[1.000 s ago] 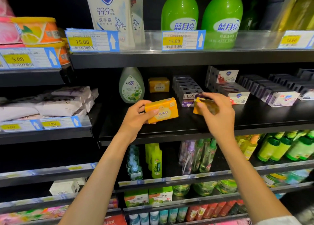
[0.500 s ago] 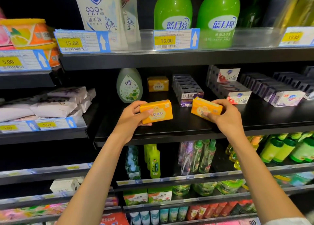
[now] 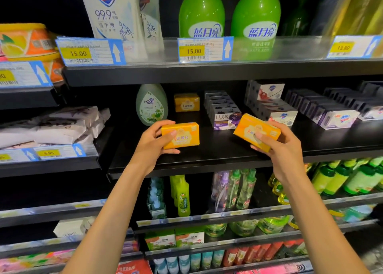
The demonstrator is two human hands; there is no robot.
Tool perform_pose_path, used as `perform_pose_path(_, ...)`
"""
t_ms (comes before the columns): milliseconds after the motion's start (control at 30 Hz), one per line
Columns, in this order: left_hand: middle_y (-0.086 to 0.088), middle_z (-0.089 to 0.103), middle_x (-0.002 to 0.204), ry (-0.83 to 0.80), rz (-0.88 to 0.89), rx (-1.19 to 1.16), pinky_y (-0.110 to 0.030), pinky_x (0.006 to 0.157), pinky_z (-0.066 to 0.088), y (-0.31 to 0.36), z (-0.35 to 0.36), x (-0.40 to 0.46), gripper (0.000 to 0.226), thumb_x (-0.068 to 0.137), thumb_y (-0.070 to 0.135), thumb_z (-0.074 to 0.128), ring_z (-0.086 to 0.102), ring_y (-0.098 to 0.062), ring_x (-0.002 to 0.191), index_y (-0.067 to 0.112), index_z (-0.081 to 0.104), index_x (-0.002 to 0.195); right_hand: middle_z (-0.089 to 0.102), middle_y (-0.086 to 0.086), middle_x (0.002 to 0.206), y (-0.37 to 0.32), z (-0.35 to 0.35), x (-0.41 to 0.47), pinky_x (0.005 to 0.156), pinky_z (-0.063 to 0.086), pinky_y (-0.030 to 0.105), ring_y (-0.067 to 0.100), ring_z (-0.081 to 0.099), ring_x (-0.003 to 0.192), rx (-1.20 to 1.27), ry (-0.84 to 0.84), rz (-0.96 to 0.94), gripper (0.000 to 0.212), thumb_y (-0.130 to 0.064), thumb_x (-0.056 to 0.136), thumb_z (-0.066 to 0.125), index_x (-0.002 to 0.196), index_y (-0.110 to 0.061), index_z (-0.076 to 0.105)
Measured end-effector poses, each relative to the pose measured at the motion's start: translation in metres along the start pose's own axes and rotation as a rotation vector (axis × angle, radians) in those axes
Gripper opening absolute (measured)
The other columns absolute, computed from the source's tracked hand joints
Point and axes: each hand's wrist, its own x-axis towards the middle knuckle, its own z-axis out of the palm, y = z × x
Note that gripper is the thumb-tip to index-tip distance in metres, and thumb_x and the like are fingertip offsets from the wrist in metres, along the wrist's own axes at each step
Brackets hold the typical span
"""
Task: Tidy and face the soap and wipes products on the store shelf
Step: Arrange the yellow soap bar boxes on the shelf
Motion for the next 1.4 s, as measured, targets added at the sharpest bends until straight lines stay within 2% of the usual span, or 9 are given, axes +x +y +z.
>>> perform_pose_path(400, -0.010, 0.076, 0.117, -0.134, -0.025, -0.053, -0.041, 0.075, 0.066, 0.004, 0.003, -0.003, 0.039, 0.089, 0.005, 0.076, 0.075, -0.031, 0.108, 0.013, 0.066, 0.126, 0.075, 0.012, 0.117, -0.002, -0.027, -0.091, 0.095, 0.058, 0.058, 0.033, 0.072, 0.112, -0.052, 0.158, 0.033, 0.043, -0.005, 0.079, 0.085, 0.119, -0.017, 0.073)
perform_pose_path(500, -0.013, 0.075, 0.114, -0.185, -0.009, -0.090, -0.041, 0.077, 0.066, 0.009, 0.019, -0.017, 0.044, 0.088, -0.001, 0.076, 0.076, -0.029, 0.105, 0.011, 0.064, 0.128, 0.076, 0.011, 0.115, -0.003, -0.044, -0.115, 0.084, 0.062, 0.048, 0.033, 0.073, 0.110, -0.027, 0.231, 0.043, 0.049, -0.005, 0.074, 0.085, 0.121, -0.015, 0.071)
perform_pose_path(667, -0.011, 0.076, 0.113, -0.321, -0.012, -0.135, -0.044, 0.076, 0.066, -0.004, 0.080, -0.045, 0.039, 0.090, 0.002, 0.076, 0.077, -0.029, 0.102, 0.014, 0.066, 0.126, 0.076, 0.014, 0.115, -0.008, -0.083, -0.153, 0.086, 0.062, 0.051, 0.035, 0.075, 0.104, -0.025, 0.364, 0.074, 0.049, 0.001, 0.079, 0.082, 0.125, -0.011, 0.069)
perform_pose_path(900, -0.019, 0.074, 0.115, -0.533, -0.263, -0.188, -0.050, 0.078, 0.066, -0.071, 0.179, -0.085, 0.042, 0.086, 0.000, 0.076, 0.075, -0.037, 0.105, 0.009, 0.066, 0.125, 0.078, 0.010, 0.107, -0.009, -0.154, -0.209, 0.069, 0.063, 0.036, 0.033, 0.076, 0.099, -0.006, 0.564, 0.063, 0.045, 0.001, 0.079, 0.080, 0.121, -0.011, 0.070)
perform_pose_path(1033, -0.022, 0.073, 0.117, -0.635, -0.371, -0.193, -0.050, 0.080, 0.065, -0.108, 0.237, -0.108, 0.041, 0.085, 0.002, 0.077, 0.074, -0.039, 0.105, 0.008, 0.067, 0.124, 0.078, 0.010, 0.106, -0.006, -0.207, -0.243, 0.069, 0.059, 0.045, 0.030, 0.077, 0.088, 0.003, 0.694, 0.072, 0.041, 0.000, 0.079, 0.080, 0.116, -0.016, 0.073)
perform_pose_path(1133, -0.023, 0.073, 0.116, -0.694, -0.450, -0.202, -0.045, 0.072, 0.066, -0.129, 0.285, -0.124, 0.041, 0.087, -0.003, 0.073, 0.076, -0.037, 0.099, 0.004, 0.065, 0.126, 0.077, 0.014, 0.107, 0.000, -0.250, -0.265, 0.067, 0.065, 0.038, 0.029, 0.077, 0.088, 0.046, 0.795, 0.083, 0.042, 0.005, 0.079, 0.078, 0.118, -0.011, 0.071)
perform_pose_path(1200, -0.024, 0.072, 0.117, -0.729, -0.492, -0.196, -0.045, 0.072, 0.066, -0.143, 0.318, -0.133, 0.041, 0.087, -0.006, 0.072, 0.075, -0.038, 0.100, 0.002, 0.064, 0.127, 0.078, 0.014, 0.107, 0.004, -0.279, -0.277, 0.068, 0.065, 0.037, 0.030, 0.077, 0.088, 0.063, 0.836, 0.095, 0.051, -0.007, 0.074, 0.087, 0.122, -0.010, 0.070)
perform_pose_path(1300, -0.020, 0.074, 0.115, -0.753, -0.533, -0.181, -0.049, 0.074, 0.066, -0.163, 0.374, -0.145, 0.044, 0.082, -0.001, 0.075, 0.075, -0.038, 0.100, 0.006, 0.065, 0.125, 0.077, 0.013, 0.106, 0.009, -0.328, -0.291, 0.077, 0.057, 0.047, 0.033, 0.072, 0.089, 0.042, 0.919, 0.126, 0.091, -0.042, 0.038, 0.105, 0.119, -0.015, 0.072)
perform_pose_path(1400, -0.017, 0.076, 0.114, -0.761, -0.574, -0.177, -0.054, 0.079, 0.065, -0.178, 0.432, -0.157, 0.046, 0.079, 0.001, 0.076, 0.076, -0.036, 0.098, 0.009, 0.066, 0.124, 0.077, 0.014, 0.106, 0.008, -0.381, -0.302, 0.069, 0.062, 0.044, 0.032, 0.073, 0.086, 0.079, 0.986, 0.126, 0.094, -0.045, 0.031, 0.106, 0.114, -0.016, 0.075)
